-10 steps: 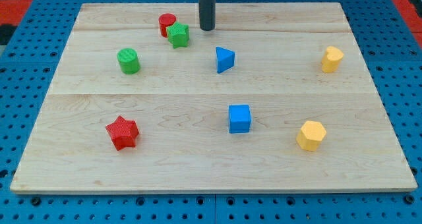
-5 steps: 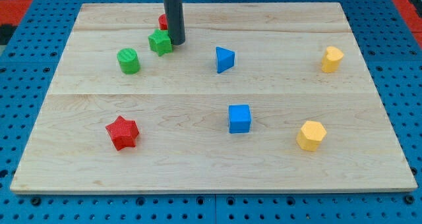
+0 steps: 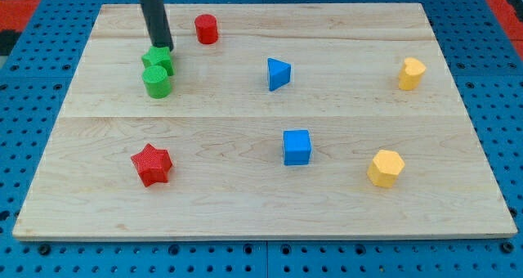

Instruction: Slide the green star along with the green circle down a bit

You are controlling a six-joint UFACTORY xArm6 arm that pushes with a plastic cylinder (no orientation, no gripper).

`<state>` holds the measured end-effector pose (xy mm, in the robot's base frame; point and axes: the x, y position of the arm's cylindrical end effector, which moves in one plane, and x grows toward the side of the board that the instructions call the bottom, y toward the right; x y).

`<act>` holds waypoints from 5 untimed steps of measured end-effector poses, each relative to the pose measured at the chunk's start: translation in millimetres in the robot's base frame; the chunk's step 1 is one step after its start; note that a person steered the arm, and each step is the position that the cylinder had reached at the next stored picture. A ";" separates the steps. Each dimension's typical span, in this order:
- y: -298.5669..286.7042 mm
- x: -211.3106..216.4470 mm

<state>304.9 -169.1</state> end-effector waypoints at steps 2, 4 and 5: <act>1.6 20.9; -9.9 35.4; 41.0 52.3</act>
<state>357.2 -128.1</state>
